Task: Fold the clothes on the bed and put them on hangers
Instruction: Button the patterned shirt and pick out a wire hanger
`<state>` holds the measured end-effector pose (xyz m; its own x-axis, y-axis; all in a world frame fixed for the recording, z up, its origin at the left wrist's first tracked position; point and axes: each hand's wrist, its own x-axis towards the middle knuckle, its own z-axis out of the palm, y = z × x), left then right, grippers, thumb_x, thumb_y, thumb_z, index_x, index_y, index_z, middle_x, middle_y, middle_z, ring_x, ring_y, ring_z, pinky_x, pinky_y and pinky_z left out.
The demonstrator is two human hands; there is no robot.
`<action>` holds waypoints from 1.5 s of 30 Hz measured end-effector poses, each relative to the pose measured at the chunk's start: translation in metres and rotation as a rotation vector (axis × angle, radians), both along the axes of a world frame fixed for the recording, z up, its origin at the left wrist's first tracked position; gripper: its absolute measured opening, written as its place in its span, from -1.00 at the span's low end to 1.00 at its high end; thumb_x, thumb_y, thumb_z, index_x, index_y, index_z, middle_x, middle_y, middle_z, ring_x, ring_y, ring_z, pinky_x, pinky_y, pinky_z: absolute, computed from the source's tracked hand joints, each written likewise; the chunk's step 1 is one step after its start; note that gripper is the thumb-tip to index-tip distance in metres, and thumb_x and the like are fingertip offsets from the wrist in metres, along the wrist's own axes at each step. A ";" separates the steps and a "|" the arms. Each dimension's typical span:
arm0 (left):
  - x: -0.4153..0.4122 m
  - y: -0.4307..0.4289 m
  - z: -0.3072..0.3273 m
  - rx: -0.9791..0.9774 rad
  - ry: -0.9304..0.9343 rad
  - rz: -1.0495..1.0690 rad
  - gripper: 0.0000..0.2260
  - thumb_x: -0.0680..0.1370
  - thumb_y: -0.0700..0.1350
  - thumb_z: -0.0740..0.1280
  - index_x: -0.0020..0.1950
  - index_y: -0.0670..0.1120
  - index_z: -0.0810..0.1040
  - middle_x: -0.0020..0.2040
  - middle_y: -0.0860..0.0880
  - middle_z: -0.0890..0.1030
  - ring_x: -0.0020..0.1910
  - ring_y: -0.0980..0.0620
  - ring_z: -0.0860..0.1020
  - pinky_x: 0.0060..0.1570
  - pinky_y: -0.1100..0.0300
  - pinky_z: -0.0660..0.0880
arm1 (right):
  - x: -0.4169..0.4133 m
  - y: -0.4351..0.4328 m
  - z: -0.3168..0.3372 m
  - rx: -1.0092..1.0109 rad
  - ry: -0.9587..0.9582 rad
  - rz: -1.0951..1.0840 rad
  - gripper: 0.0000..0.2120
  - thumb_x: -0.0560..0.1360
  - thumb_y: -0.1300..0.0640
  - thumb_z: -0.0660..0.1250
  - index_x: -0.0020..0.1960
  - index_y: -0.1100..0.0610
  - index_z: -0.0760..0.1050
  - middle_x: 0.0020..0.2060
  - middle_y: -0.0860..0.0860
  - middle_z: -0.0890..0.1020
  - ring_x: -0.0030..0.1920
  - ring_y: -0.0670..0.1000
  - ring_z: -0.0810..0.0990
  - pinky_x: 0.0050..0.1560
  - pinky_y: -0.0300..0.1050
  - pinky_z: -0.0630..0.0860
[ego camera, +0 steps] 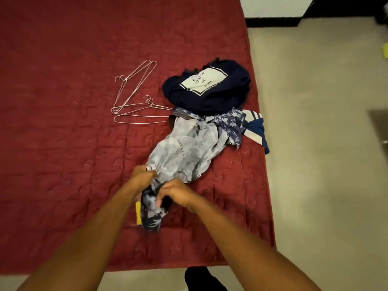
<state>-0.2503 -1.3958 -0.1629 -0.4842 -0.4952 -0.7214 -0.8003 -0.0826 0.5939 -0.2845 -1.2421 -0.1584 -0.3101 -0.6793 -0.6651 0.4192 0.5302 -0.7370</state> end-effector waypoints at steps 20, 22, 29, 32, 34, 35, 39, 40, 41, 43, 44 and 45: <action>0.268 -0.111 0.146 -0.032 0.193 -0.038 -0.80 0.64 -0.26 0.23 -0.02 -0.14 0.65 -0.09 -0.13 0.66 -0.27 0.00 0.58 -0.25 0.15 0.49 | 0.125 -0.109 0.182 -0.053 0.360 -0.487 -0.71 0.50 0.37 0.17 -0.33 0.09 0.36 -0.54 -0.07 0.38 -0.52 -0.07 0.35 -0.51 -0.27 0.27; 0.277 -0.132 0.170 0.022 0.305 0.213 -0.78 0.68 0.01 0.26 -0.02 -0.09 0.61 -0.05 -0.17 0.62 -0.24 -0.04 0.54 -0.18 0.08 0.49 | 0.146 -0.129 0.202 -0.117 0.416 -0.389 -0.64 0.51 0.40 0.19 -0.39 0.08 0.30 -0.58 -0.10 0.32 -0.53 -0.09 0.27 -0.51 -0.24 0.20; 0.347 -0.211 0.256 0.304 0.460 0.235 -0.53 0.59 0.20 0.32 0.00 -0.22 0.69 -0.05 -0.26 0.72 -0.16 -0.20 0.71 -0.15 -0.02 0.67 | 0.250 -0.208 0.285 -0.393 0.500 0.042 -0.88 0.38 0.25 0.29 -0.34 0.16 0.44 -0.49 -0.11 0.40 -0.46 -0.14 0.32 -0.43 -0.19 0.24; 0.366 -0.240 0.258 -0.099 0.348 0.236 -0.78 0.56 -0.16 0.40 0.03 -0.34 0.59 -0.06 -0.31 0.67 -0.24 -0.13 0.61 -0.16 -0.04 0.58 | 0.277 -0.226 0.300 -0.386 0.569 0.230 -0.86 0.35 0.24 0.30 -0.36 0.18 0.41 -0.50 -0.09 0.35 -0.48 -0.14 0.28 -0.44 -0.22 0.23; 0.382 -0.254 0.263 -0.296 0.360 0.202 -0.78 0.53 -0.24 0.45 0.04 -0.40 0.59 -0.18 -0.22 0.61 -0.25 -0.07 0.55 -0.20 0.05 0.51 | 0.282 -0.232 0.307 -0.284 0.553 0.373 -0.79 0.43 0.19 0.34 -0.38 0.13 0.48 -0.53 -0.10 0.44 -0.51 -0.15 0.37 -0.44 -0.26 0.30; 0.390 -0.256 0.271 -0.343 0.380 0.194 -0.83 0.53 -0.27 0.47 0.02 -0.38 0.62 -0.20 -0.19 0.61 -0.27 -0.05 0.54 -0.19 0.10 0.50 | 0.282 -0.236 0.307 -0.218 0.522 0.431 -0.76 0.50 0.11 0.32 -0.34 0.09 0.55 -0.50 -0.07 0.51 -0.49 -0.11 0.45 -0.40 -0.25 0.35; 0.411 -0.255 0.301 -0.439 0.572 0.139 -0.93 0.54 -0.34 0.44 0.01 -0.30 0.68 -0.17 -0.16 0.66 -0.33 0.10 0.59 -0.17 0.17 0.55 | 0.252 -0.263 0.284 -0.157 0.734 0.236 -0.58 0.55 0.02 0.13 -0.21 0.19 0.68 -0.26 0.12 0.74 -0.24 0.14 0.71 -0.13 0.07 0.66; 0.417 -0.258 0.310 -0.451 0.619 0.138 -0.91 0.54 -0.34 0.44 0.02 -0.26 0.69 -0.13 -0.18 0.68 -0.30 0.12 0.61 -0.19 0.20 0.58 | 0.245 -0.272 0.281 -0.194 0.861 0.189 -0.68 0.52 0.05 0.20 -0.15 0.16 0.70 -0.20 0.09 0.75 -0.16 0.11 0.72 -0.02 0.12 0.66; 0.421 -0.261 0.319 -0.444 0.671 0.129 -0.89 0.53 -0.35 0.44 0.03 -0.23 0.70 -0.10 -0.19 0.70 -0.25 0.10 0.64 -0.18 0.23 0.61 | 0.239 -0.281 0.278 -0.251 0.899 0.198 -0.78 0.50 0.07 0.30 0.00 0.11 0.69 -0.08 0.05 0.74 -0.05 0.09 0.70 0.08 0.12 0.64; 0.428 -0.267 0.343 -0.440 0.734 0.111 -0.86 0.53 -0.34 0.44 0.06 -0.20 0.71 -0.06 -0.19 0.71 -0.16 0.04 0.66 -0.10 0.21 0.63 | 0.240 -0.299 0.282 -0.396 0.851 0.402 -0.57 0.42 0.05 0.46 0.29 -0.05 0.53 0.14 -0.03 0.65 0.14 0.04 0.64 0.19 0.03 0.59; 0.430 -0.268 0.354 -0.448 0.754 0.090 -0.84 0.52 -0.33 0.44 0.09 -0.23 0.70 -0.04 -0.18 0.72 -0.13 0.02 0.66 -0.06 0.19 0.64 | 0.244 -0.307 0.285 -0.438 0.841 0.505 -0.49 0.40 0.04 0.51 0.32 -0.13 0.49 0.18 -0.09 0.64 0.17 -0.01 0.63 0.22 -0.02 0.58; 0.431 -0.270 0.366 -0.466 0.772 0.077 -0.82 0.52 -0.32 0.44 0.12 -0.25 0.69 -0.02 -0.18 0.72 -0.11 0.01 0.67 -0.04 0.18 0.63 | 0.246 -0.317 0.292 -0.480 0.861 0.580 -0.50 0.39 0.02 0.52 0.30 -0.17 0.50 0.16 -0.13 0.66 0.17 -0.06 0.65 0.22 -0.04 0.58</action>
<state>0.1804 -1.6656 0.2035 -0.7039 -0.7067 0.0720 -0.1679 0.2640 0.9498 -0.0386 -1.5590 0.1335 -0.0943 -0.9954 -0.0172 -0.5395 0.0656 -0.8394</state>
